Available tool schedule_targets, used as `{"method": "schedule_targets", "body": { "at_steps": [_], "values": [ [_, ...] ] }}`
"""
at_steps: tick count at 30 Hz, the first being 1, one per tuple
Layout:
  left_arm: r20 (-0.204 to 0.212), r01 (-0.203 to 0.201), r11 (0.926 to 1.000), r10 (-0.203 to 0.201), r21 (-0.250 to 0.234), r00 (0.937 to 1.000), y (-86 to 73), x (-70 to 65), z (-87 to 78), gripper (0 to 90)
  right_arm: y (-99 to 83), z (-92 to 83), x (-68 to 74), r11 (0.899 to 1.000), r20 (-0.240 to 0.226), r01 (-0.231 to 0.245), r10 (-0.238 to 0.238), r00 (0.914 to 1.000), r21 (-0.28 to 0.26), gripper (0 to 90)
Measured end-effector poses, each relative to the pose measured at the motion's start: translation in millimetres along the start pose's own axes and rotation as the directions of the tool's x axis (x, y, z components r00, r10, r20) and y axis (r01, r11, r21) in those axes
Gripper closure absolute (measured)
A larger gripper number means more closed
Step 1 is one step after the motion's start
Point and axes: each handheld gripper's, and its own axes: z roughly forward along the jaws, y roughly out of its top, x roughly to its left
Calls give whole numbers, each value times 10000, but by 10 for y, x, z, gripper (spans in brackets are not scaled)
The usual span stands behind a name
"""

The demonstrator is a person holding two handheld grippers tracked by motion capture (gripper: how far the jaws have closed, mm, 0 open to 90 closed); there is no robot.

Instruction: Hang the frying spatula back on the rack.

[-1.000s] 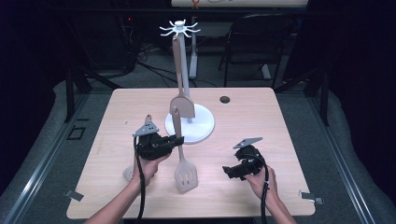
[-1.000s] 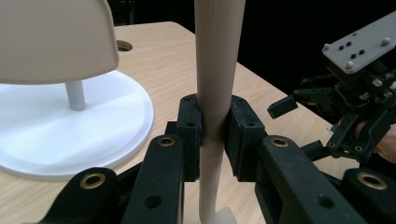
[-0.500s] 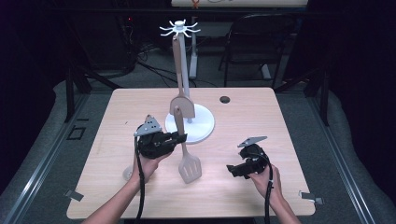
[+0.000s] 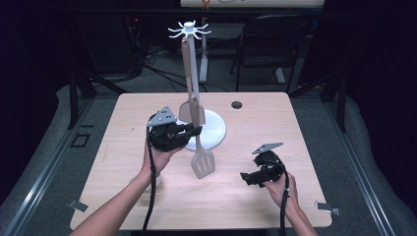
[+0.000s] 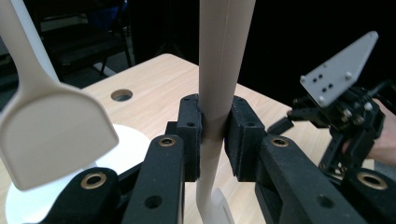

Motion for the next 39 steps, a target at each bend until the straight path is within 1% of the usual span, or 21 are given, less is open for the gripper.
{"method": "schedule_targets", "body": {
  "at_steps": [3, 5, 7, 10, 12, 14, 15, 17, 18, 19, 20, 21, 23, 25, 26, 28, 31, 33, 36, 38, 39],
  "values": [
    [-12, -34, 9999, 34, -109, 10000, 102, 44, 28, 772, -3, 9, -10, 10000, -98, -21, 21, 9999, -54, 114],
    [54, 44, 9999, -44, -102, 10000, 175, 93, 66, 772, 1, 22, -16, 10000, -31, 84, -84, 10000, -21, 116],
    [69, 117, 9999, -116, -50, 9999, 227, 135, 92, 772, 6, 23, -18, 9999, -89, 144, -143, 9999, 58, 116],
    [-26, 153, 9999, -153, 0, 9999, 310, 186, 126, 772, 2, 20, -14, 9999, -109, 118, -118, 9999, -13, 115],
    [-83, 13, 10000, -13, 16, 10000, 368, 200, 135, 772, -1, 14, -12, 10000, -119, 65, -66, 9999, -74, 117],
    [-143, -125, 9999, 124, -46, 9998, 424, 208, 145, 772, -3, 24, -17, 10000, -94, 74, -74, 9999, -28, 122],
    [-163, -180, 9998, 179, -65, 9997, 452, 212, 149, 772, -2, 30, -22, 9999, -114, 100, -99, 9999, 78, 124],
    [-228, -199, 9997, 195, -152, 9995, 501, 219, 159, 772, -4, 50, -19, 9999, -71, 98, -98, 9999, 86, 124],
    [-256, -234, 9996, 230, -155, 9994, 525, 220, 161, 772, -3, 53, -13, 9999, -131, 82, -80, 9999, 95, 124],
    [-284, -262, 9995, 258, -158, 9993, 548, 221, 162, 772, -2, 51, -10, 9999, -126, 139, -138, 9998, 80, 124],
    [-348, -310, 9994, 305, -155, 9989, 570, 220, 162, 772, 4, 28, -16, 9991, 79, 331, -333, 9994, 266, 124],
    [-367, -355, 9993, 350, -136, 9987, 597, 222, 161, 772, -6, 39, -1, 9999, -113, 117, -117, 9999, 24, 124],
    [-406, -364, 9993, 360, -83, 9985, 630, 231, 163, 772, -14, 25, -8, 9999, -26, 145, -145, 9999, 71, 124],
    [-490, -327, 9995, 324, -54, 9983, 663, 245, 161, 772, -22, 17, -17, 10000, -99, 90, -90, 9999, 15, 124],
    [-536, -281, 9996, 277, -71, 9982, 676, 254, 164, 772, -25, 13, -23, 9999, -25, 99, -99, 9999, 45, 125],
    [-603, -153, 9998, 144, -137, 9981, 698, 270, 168, 772, -24, 9, -26, 10000, -15, 71, -71, 10000, 59, 126],
    [-668, -140, 9999, 134, -84, 9977, 747, 287, 178, 772, -19, 24, -14, 10000, -120, 69, -69, 9999, 0, 126],
    [-720, -177, 9998, 170, -90, 9973, 786, 297, 192, 772, -15, 36, -16, 9999, -155, 131, -129, 9998, 103, 126],
    [-817, -83, 10000, 80, -28, 9966, 853, 306, 227, 772, -14, 46, -8, 9999, -180, 86, -84, 9998, 105, 128],
    [-880, -67, 10000, 70, 26, 9961, 889, 314, 247, 772, -9, 29, -4, 9998, -135, 187, -187, 9997, 40, 132],
    [-909, -49, 10000, 51, 33, 9958, 913, 322, 266, 772, -5, 15, 4, 9996, 16, 267, -267, 9996, -46, 133]
  ]
}}
